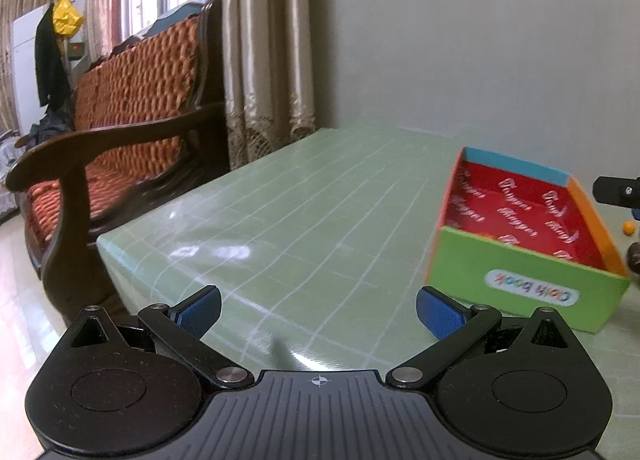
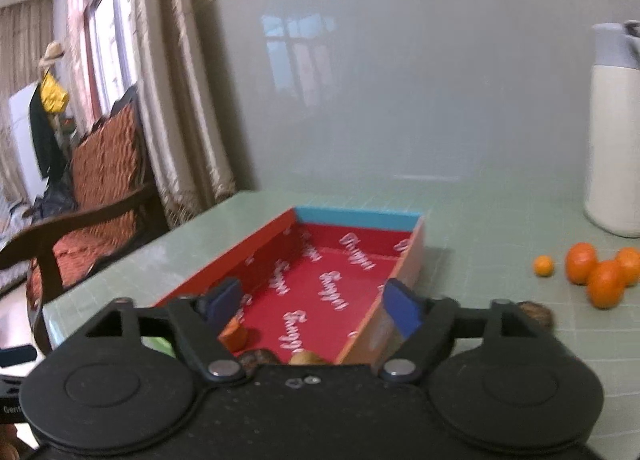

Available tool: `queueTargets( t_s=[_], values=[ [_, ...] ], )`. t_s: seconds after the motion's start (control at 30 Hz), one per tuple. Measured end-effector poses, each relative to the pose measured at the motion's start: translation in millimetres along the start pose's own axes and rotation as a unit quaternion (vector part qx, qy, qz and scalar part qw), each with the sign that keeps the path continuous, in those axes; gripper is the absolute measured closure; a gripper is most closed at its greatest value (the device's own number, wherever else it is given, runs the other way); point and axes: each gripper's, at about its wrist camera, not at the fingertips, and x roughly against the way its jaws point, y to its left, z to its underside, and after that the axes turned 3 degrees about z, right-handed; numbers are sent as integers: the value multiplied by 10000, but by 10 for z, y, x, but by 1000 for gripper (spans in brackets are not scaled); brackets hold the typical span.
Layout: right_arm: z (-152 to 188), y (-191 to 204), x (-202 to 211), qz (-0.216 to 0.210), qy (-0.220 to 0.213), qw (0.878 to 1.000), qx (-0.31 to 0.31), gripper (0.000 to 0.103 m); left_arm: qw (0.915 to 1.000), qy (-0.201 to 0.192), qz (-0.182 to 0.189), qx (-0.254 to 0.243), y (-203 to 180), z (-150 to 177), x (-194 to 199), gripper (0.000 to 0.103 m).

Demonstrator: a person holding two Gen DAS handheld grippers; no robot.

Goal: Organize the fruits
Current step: 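Withdraw the right tool from the box while the left tool reaches another carrot chunk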

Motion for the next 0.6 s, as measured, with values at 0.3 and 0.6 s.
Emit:
queueTargets(
  t_s=[0.3,0.6],
  values=[
    [8,-583,300,819,-165,9954,-461,17,9979,-260,513,-303,-401,-130,172,0],
    [123,-1139,731,1808,-295,9802,-749,11,9926,-332,1009,-594,-885,-149,305,0]
  ],
)
